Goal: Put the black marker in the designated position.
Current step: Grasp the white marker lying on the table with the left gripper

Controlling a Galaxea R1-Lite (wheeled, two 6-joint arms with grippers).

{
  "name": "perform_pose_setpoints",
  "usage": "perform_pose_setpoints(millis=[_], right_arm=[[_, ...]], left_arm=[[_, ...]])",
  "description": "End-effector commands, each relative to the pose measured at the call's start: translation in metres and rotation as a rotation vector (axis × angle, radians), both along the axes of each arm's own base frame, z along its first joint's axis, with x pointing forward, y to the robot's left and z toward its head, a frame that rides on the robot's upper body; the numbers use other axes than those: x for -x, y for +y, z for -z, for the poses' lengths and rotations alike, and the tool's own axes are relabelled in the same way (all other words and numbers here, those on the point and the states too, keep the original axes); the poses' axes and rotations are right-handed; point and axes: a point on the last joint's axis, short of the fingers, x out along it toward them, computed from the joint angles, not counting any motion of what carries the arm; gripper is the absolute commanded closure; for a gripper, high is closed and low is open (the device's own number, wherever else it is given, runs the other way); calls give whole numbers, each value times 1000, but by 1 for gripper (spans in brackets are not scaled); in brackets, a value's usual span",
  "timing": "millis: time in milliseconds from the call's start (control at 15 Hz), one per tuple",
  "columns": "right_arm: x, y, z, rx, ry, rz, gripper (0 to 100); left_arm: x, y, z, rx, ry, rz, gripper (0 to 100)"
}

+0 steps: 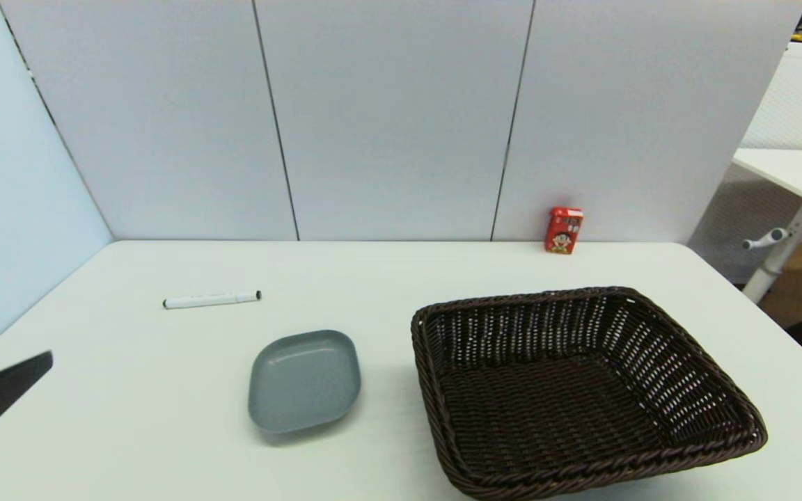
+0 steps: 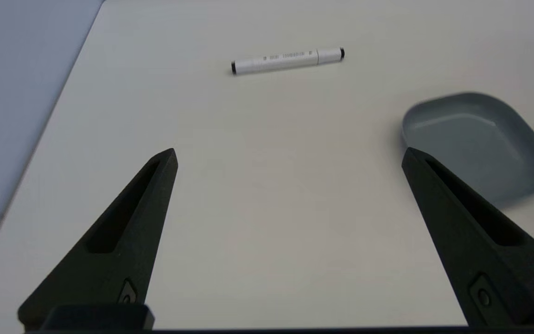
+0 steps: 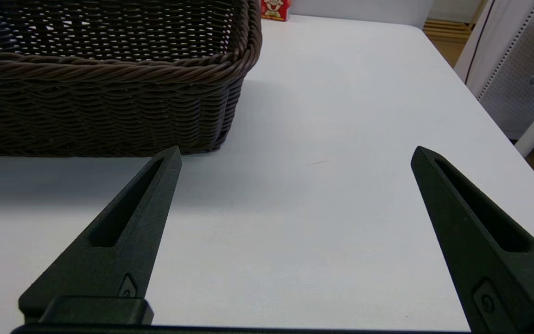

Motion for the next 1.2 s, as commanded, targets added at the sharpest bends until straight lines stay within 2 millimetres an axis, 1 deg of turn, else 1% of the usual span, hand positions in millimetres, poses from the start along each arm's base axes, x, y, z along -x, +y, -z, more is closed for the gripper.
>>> perform_pose_setpoints(millis=[67,200,267,467,533,667,800,933,1067,1200], right_arm=[[0,0,0,1,1,-1,0],[0,0,0,1,1,-1,0],[0,0,0,1,1,-1,0],[0,0,0,1,1,-1,0],[0,0,0,1,1,-1,0],[0,0,0,1,1,-1,0],[0,0,0,1,1,-1,0],[0,0,0,1,1,-1,0],[0,0,0,1,1,-1,0],[0,0,0,1,1,-1,0]], left_arm=[[-157,-1,-31,-114,220,81,0],[-187,-2,-29,-118,259,160,0],[-201,-3,-24,-102,283,193,0],[-229,-3,-3,-89,378,259,0],[-240,1,4,-112,390,296,0],[-258,16,17,-140,420,377,0],[-266,34,23,-155,494,461,0],[-275,53,25,-223,522,555,0],[-280,67,27,-271,546,647,0],[-285,78,34,-317,537,727,0]])
